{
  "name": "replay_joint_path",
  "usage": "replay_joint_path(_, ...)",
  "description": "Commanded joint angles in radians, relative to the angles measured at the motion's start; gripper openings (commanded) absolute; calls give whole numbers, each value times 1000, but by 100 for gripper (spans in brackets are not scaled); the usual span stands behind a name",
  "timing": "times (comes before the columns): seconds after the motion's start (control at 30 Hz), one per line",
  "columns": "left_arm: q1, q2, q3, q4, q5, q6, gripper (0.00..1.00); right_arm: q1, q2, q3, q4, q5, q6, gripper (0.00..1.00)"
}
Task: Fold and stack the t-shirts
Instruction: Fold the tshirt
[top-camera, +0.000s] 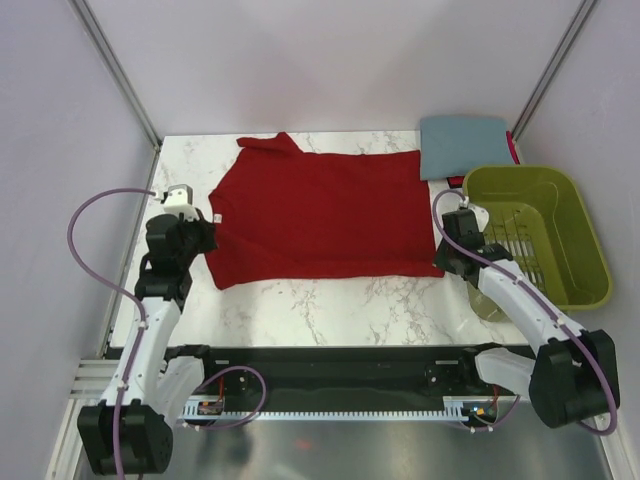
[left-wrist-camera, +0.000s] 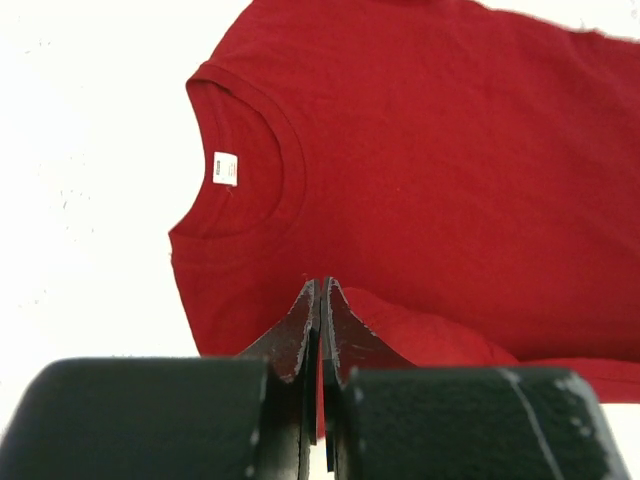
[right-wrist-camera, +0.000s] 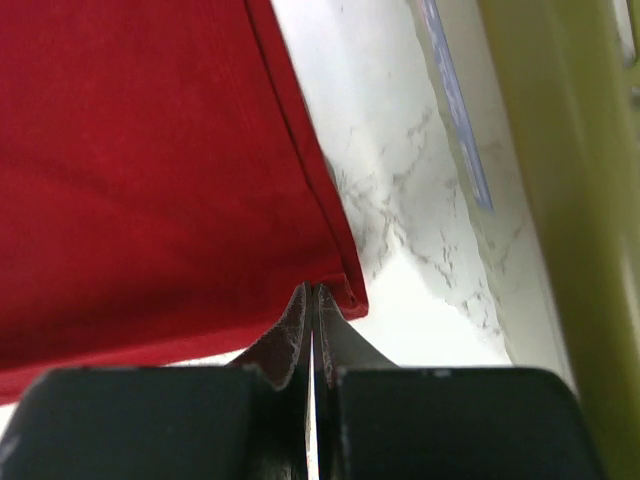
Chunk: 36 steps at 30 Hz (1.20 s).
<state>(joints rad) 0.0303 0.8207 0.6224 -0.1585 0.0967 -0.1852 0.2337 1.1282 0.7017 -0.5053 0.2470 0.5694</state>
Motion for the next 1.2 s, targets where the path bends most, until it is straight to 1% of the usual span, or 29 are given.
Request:
replay_joint_path(0.0,2,93,49,155,35,139,2,3,80,82,50,74,3,0)
replay_joint_path(0.13,0,196,92,240,43,205,2,3,153,117,105,77,-6,0)
replay_joint_path(0.2,2,225,94,325,54,242,2,1,211,143,116,77,-17,0)
replay_joint_path(0.27,0,268,94,407,99,288,2,1,266,162,128,66,-29,0)
replay_joint_path(0.3,2,285,106,421,121,303,2,1,280,180,131,63,-31,0)
replay_joint_path(0.43,0,376,151,441,185,358,2,1,318,209,129,74,-42,0)
replay_joint_path(0.63,0,469,172,517,187,435,2,1,349,232,128,100,-43,0)
replay_joint_path(0.73,-1,517,188,580,257,460,2,0,369,239,125,126,-46,0)
replay_joint_path(0.87,-1,580,227,597,313,498,2,-2,387,245,128,153,-49,0)
replay_joint_path(1.17,-1,670,266,602,307,558,2,-1,420,280,145,179,-69,0)
